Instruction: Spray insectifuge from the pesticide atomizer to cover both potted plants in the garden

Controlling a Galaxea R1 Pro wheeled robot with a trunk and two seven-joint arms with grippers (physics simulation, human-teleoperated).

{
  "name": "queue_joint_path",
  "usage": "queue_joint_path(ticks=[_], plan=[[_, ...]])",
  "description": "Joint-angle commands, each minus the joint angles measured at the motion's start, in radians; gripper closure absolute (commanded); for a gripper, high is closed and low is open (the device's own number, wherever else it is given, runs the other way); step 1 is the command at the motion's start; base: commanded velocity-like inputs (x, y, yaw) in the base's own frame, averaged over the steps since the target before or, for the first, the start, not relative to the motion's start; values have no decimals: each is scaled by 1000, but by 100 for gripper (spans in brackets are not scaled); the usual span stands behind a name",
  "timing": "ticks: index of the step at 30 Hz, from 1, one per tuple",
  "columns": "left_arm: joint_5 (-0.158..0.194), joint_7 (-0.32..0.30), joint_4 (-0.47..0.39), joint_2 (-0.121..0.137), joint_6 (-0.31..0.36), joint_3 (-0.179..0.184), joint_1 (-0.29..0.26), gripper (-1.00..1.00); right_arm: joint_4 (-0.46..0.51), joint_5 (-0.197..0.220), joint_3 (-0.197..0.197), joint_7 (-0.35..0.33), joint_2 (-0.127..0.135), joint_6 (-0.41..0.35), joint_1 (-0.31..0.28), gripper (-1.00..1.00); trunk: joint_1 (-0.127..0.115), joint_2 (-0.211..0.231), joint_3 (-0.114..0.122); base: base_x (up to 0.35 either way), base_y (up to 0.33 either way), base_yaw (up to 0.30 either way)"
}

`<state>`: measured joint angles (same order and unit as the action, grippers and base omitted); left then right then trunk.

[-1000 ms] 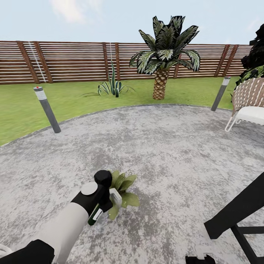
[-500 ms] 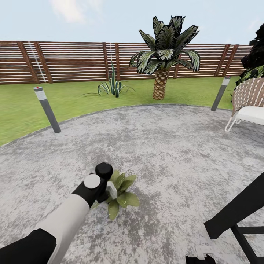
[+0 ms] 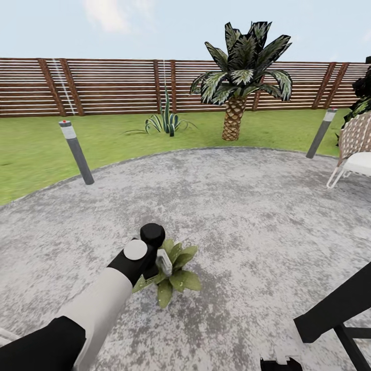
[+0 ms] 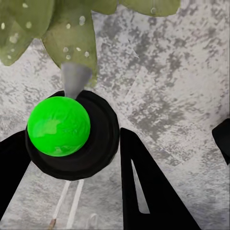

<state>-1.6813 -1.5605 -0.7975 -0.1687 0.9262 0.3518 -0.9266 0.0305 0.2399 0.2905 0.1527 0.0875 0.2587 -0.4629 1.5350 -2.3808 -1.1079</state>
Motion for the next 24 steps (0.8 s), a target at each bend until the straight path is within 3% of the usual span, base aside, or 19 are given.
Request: queue_joint_path(ticks=[1,7,11,19,24], plan=[[-11,-10,3,3,11,2,-5,100,-1,9,9,2,0,2,0,-100,0,0,-1,147,18,2],[-13,-10,9,20,14,4,16,100,-1,7,9,2,1,2,0,-100,0,0,-1,75,25,0],[-14,-10,8,22,14,4,37,100,-1,7,9,2,0,2,0,-100,0,0,-1,66,279,0],[-16,-10,6,31,13,6,114,100,-1,6,9,2,0,3,0,-100,0,0,-1,4,98,0],[-9,-10,-12,4,19,3,91,100,-1,6,9,2,0,3,0,-100,0,0,-1,0,0,0]])
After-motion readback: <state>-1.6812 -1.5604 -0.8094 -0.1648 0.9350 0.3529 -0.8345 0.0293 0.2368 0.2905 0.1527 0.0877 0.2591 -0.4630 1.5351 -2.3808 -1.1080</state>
